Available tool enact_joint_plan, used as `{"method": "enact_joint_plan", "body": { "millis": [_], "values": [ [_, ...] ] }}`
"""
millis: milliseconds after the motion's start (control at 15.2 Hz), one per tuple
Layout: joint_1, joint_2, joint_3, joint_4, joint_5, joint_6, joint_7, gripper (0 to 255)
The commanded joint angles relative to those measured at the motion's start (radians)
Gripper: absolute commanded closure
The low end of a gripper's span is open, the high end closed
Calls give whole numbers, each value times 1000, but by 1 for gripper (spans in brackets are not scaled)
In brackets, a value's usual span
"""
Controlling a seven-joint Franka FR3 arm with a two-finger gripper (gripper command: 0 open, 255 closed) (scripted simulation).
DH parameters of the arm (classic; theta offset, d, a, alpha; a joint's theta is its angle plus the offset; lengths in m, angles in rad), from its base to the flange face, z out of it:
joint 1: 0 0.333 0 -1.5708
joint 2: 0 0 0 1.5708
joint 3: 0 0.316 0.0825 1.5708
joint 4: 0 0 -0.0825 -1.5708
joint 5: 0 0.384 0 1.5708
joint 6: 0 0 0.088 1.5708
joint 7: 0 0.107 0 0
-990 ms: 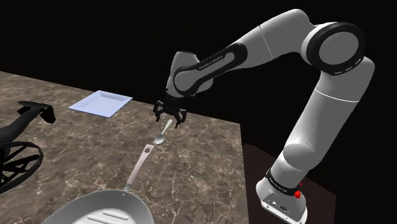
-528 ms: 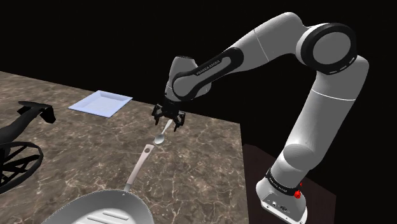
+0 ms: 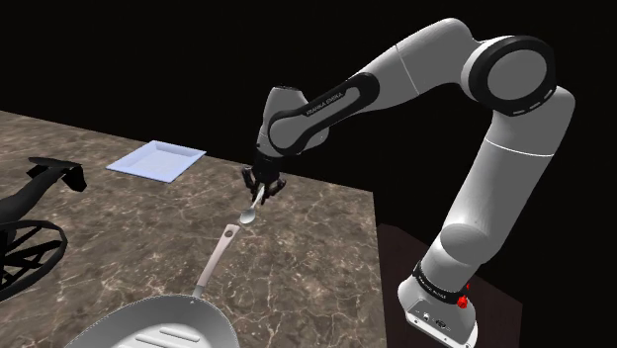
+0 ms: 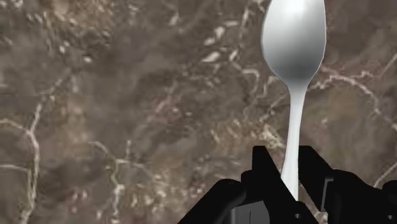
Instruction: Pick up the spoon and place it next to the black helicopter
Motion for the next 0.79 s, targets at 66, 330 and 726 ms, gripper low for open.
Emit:
{"method": "enact_joint_plan", "body": {
  "millis": [66,330,726],
  "values": [
    [2,8,2,2,0,22,1,255],
    [1,-2,2,4,4,11,-1,255],
    [-4,-54,3,33,17,-69,-1,255]
  ]
}}
